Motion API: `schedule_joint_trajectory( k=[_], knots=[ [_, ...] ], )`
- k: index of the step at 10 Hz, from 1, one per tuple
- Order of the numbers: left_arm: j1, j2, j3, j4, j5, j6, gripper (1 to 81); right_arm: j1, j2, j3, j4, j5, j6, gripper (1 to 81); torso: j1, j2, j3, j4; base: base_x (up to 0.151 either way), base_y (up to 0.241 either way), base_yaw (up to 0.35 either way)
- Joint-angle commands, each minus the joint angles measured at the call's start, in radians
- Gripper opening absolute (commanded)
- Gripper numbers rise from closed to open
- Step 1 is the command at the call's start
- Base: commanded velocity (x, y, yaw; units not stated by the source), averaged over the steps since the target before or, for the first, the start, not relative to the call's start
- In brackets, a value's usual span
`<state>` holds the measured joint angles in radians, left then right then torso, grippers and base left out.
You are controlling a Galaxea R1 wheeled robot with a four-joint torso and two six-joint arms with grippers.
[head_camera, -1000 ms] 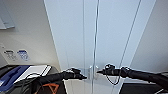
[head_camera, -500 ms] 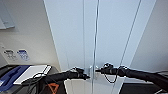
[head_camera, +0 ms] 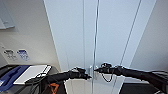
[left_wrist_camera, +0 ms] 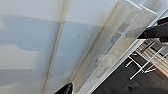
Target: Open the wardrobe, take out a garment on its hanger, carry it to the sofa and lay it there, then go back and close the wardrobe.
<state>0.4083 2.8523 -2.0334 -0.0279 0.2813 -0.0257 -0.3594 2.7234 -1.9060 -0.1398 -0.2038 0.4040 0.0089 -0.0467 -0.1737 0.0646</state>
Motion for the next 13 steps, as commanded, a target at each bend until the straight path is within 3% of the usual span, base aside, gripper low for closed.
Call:
schedule_joint_trajectory(
  k=[1, 9, 11, 13],
  knots=[
    [-0.17, 0.053, -0.045, -0.001, 0.01, 0.006, 81.1, 0.179, 0.031, 0.002, -0.032, -0.019, -0.001, 81.1, 0.0, 0.0, 0.0, 0.0, 0.0, 0.0, 0.0],
    [-0.168, 0.268, -0.298, 0.075, 0.001, 0.012, 81.1, 0.15, 0.009, 0.096, -0.029, -0.011, 0.006, 81.1, 0.0, 0.0, -0.001, 0.0, 0.0, 0.0, 0.0],
    [-0.168, 0.305, -0.285, 0.068, -0.007, 0.012, 81.1, 0.139, 0.012, 0.114, -0.029, 0.0, 0.006, 81.1, 0.0, 0.0, -0.001, 0.0, 0.0, 0.0, 0.0],
    [-0.156, 0.312, -0.165, 0.06, -0.011, 0.001, 81.1, 0.112, 0.021, 0.18, -0.03, 0.004, 0.004, 81.1, 0.0, 0.0, -0.001, 0.0, 0.0, 0.0, 0.0]
  ],
)
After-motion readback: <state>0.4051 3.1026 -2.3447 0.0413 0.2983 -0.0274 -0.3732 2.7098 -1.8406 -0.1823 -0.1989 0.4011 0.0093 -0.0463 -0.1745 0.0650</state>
